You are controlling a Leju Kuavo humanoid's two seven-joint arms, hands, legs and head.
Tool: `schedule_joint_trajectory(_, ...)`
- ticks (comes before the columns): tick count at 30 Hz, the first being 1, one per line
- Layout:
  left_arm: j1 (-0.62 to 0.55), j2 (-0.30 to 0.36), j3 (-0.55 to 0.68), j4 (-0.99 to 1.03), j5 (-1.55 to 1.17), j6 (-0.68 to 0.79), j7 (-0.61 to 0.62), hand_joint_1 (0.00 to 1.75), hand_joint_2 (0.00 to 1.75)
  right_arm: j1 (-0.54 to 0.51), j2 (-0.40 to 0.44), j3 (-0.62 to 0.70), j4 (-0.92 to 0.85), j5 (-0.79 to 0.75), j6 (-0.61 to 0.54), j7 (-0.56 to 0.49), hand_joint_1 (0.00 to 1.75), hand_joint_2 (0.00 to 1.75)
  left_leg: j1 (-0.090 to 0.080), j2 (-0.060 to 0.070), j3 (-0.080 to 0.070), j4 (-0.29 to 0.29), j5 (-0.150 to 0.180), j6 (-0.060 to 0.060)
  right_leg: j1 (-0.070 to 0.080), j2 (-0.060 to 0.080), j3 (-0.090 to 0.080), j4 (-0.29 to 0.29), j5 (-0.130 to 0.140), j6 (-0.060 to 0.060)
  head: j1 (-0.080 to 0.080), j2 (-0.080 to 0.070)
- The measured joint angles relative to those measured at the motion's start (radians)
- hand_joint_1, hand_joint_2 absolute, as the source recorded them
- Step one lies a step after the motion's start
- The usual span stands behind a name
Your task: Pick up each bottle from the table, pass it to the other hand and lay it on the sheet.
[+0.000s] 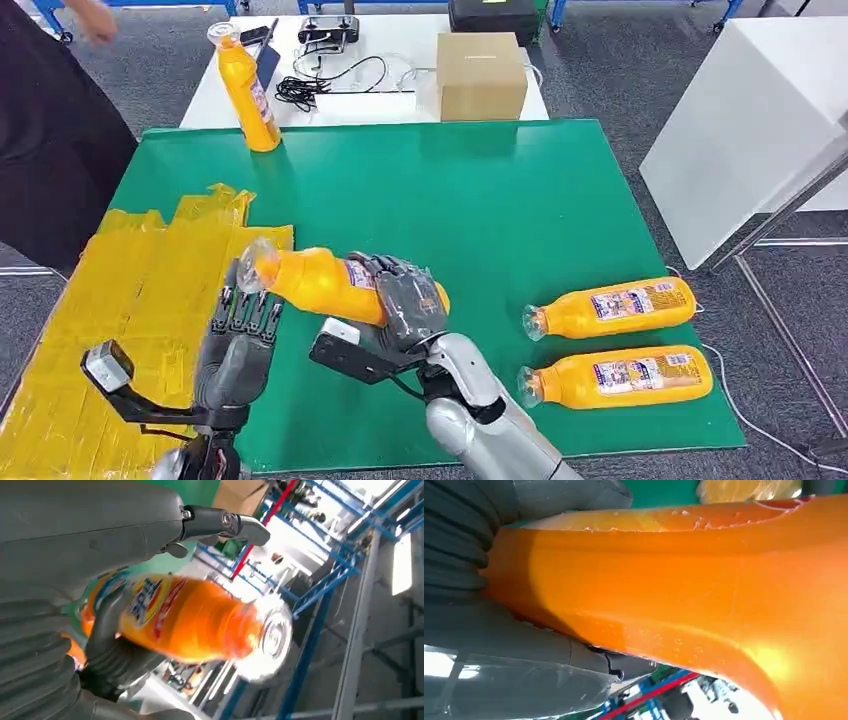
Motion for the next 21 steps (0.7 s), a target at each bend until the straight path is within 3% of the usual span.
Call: schedule_joint_trajectory(21,0.017,-0.004,0.076,0.002,-0.047,0.004,-0.007,0.00,1.75,-0.013,0.031,0.120,0.009,-0.069,0.052,0.003,1.75,1.75,0.000,0.000,0.000,0.000,0.000,0.000,0.000,0.000,0.000,0.000,0.000,0.000,0.000,0.000)
